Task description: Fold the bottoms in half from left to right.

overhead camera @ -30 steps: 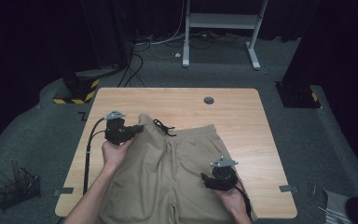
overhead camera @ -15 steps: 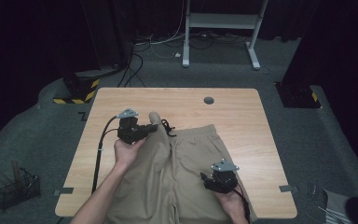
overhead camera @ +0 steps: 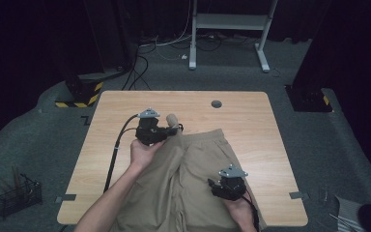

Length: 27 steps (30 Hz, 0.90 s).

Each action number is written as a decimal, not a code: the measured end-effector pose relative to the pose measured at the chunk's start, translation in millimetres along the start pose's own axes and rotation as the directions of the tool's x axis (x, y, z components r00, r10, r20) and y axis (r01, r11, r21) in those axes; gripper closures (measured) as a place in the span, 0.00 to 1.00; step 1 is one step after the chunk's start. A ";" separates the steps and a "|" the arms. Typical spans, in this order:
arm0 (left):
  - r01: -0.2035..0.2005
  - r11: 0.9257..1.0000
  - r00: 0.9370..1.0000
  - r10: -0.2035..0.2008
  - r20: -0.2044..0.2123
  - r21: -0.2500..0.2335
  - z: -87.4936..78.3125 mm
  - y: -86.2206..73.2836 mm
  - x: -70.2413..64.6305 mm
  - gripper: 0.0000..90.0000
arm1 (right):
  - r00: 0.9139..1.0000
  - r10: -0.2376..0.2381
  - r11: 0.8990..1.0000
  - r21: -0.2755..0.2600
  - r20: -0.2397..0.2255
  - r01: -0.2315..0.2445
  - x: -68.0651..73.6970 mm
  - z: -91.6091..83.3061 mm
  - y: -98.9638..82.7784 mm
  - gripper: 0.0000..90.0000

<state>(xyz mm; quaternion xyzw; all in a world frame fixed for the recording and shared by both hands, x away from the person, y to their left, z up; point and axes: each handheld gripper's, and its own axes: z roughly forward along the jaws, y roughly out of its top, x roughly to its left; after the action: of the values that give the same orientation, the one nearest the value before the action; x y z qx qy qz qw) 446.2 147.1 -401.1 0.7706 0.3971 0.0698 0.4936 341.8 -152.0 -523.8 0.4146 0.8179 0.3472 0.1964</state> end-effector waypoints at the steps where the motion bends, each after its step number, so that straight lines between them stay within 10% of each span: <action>1: -0.011 1.000 1.000 0.011 0.003 0.010 3.4 2.6 -2.2 0.97 | 1.000 0.001 1.000 0.000 0.000 -0.001 0.0 -0.1 0.0 0.39; 12: -0.068 0.997 0.997 0.067 0.029 0.035 17.9 14.5 -15.7 0.97 | 1.000 -0.001 1.000 0.000 0.002 0.001 0.0 0.0 -0.1 0.39; 27: -0.041 0.999 0.996 0.040 0.077 0.014 39.9 23.6 -25.2 0.97 | 1.000 0.000 1.000 0.001 0.002 0.000 0.1 -0.2 0.0 0.39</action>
<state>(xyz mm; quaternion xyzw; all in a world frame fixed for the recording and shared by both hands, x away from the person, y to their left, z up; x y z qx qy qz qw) 461.9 97.1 -394.7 0.7845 0.3628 0.0470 0.5007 341.7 -152.1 -523.7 0.4151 0.8179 0.3464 0.1970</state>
